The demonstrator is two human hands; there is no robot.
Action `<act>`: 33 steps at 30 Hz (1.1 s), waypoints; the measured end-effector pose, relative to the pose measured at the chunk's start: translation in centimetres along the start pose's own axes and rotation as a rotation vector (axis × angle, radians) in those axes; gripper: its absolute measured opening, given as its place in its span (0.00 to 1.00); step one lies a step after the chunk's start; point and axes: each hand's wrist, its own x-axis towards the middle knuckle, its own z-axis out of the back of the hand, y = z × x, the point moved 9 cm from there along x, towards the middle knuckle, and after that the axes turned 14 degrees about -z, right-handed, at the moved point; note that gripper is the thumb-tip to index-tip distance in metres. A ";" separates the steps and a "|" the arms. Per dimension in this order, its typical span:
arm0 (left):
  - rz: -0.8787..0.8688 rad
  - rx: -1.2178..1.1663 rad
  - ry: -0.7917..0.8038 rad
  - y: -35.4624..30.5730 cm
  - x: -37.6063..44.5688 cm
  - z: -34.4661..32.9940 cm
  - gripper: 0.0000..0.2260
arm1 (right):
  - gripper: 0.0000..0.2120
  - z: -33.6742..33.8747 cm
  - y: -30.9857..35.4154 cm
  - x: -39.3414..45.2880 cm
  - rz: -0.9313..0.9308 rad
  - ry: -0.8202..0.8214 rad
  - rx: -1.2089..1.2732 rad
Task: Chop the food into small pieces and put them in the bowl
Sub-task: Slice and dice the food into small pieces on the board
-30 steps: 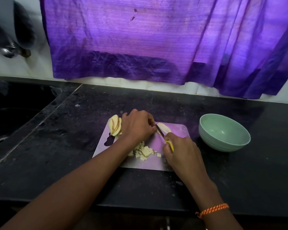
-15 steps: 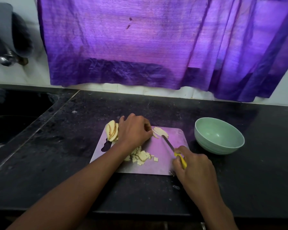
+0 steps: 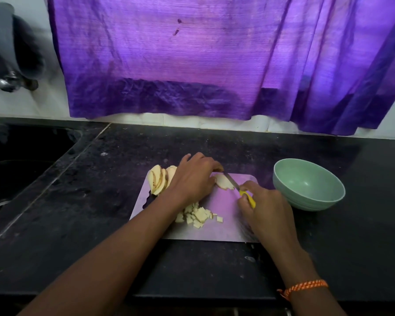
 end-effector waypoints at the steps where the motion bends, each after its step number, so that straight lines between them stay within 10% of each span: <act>1: -0.023 0.004 0.027 -0.3 0.2 -0.3 0.16 | 0.11 -0.1 -0.2 0.0 -0.016 0.000 0.017; 33: 0.023 0.012 -0.072 1.4 -0.8 1.1 0.12 | 0.19 0.8 1.3 -2.6 -0.118 0.068 -0.166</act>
